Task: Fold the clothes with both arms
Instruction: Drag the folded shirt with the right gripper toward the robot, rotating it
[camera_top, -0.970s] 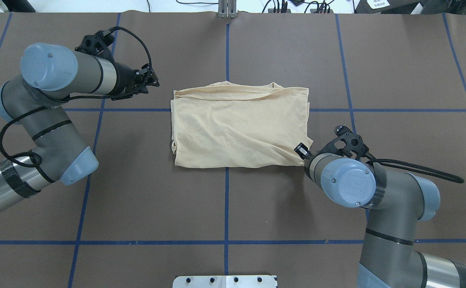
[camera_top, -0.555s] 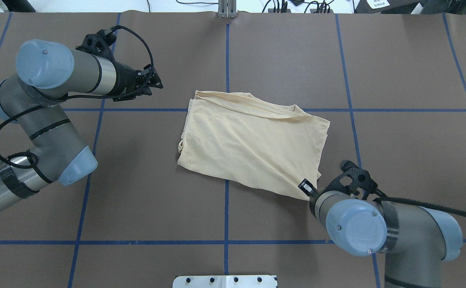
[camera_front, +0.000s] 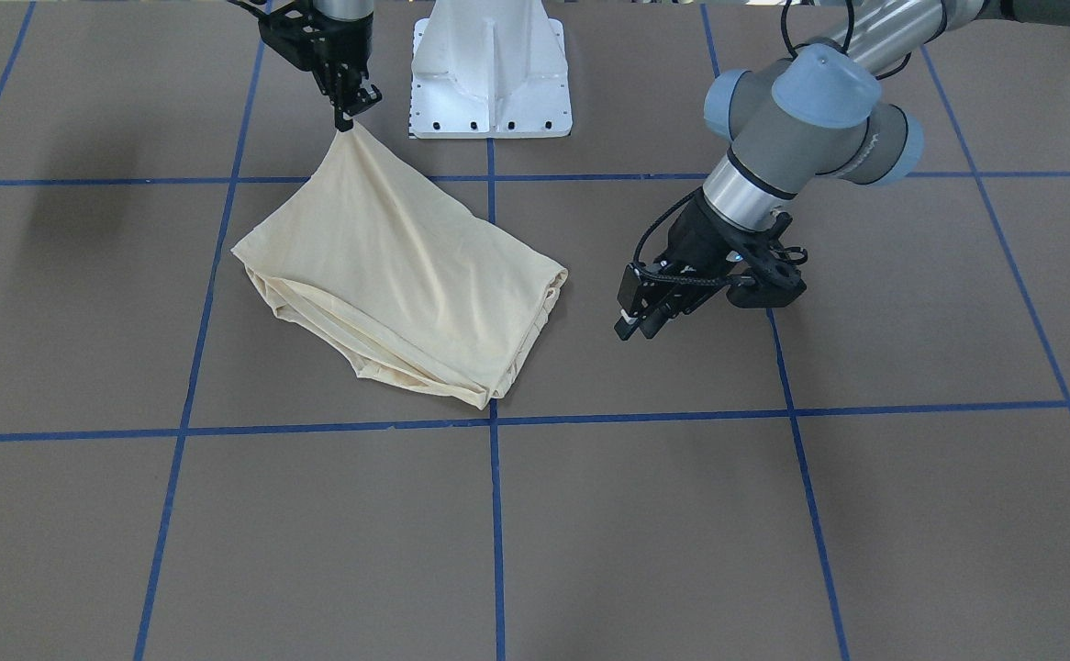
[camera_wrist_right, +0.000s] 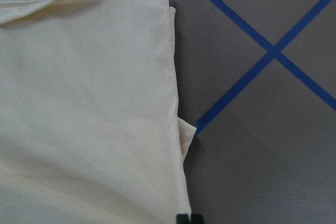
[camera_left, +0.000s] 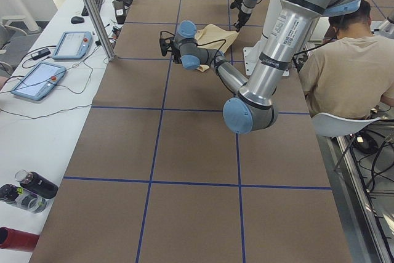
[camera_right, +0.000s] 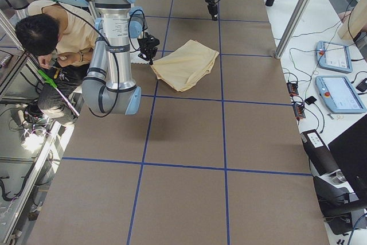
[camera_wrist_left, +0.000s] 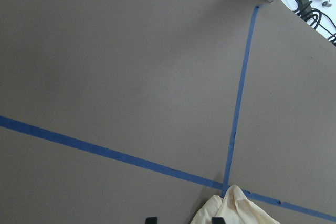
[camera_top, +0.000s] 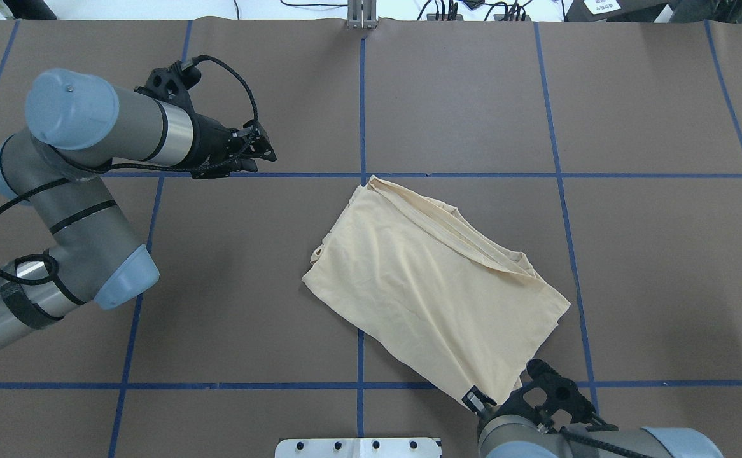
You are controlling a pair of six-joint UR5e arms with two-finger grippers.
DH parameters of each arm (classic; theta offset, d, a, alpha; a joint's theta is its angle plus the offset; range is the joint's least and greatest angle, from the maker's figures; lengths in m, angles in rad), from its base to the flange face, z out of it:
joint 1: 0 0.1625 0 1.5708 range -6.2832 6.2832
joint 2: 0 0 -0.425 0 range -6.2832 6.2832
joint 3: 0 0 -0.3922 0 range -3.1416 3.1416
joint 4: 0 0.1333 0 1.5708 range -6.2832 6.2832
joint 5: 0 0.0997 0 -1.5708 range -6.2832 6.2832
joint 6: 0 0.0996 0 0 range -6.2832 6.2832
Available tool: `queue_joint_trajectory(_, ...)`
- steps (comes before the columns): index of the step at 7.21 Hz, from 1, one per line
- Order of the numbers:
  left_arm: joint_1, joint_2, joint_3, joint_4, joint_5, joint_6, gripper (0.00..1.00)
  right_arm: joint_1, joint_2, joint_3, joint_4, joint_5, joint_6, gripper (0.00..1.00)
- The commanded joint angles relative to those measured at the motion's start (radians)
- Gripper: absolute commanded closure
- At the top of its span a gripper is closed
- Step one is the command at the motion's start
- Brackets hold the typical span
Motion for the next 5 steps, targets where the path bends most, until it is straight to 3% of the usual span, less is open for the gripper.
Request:
queue_joint_trajectory(1, 0.059, 0.001, -0.007, 0.003, 0.019, -0.007, 0.52, -0.033, 0.021, 0.002, -0.033, 0.012, 0.076, 0.55)
queue_joint_trajectory(2, 0.084, 0.009, -0.013, 0.004, 0.021, -0.009, 0.5, -0.028, 0.017, 0.004, -0.035, 0.012, 0.098, 0.01)
queue_joint_trajectory(4, 0.137, 0.015, -0.033, 0.076, 0.054, -0.009, 0.5, 0.002, -0.015, 0.085, -0.033, 0.067, 0.092, 0.0)
queue_joint_trajectory(5, 0.18, 0.017, -0.08, 0.157, 0.067, -0.011, 0.5, 0.071, -0.008, 0.105, -0.033, 0.11, 0.074, 0.0)
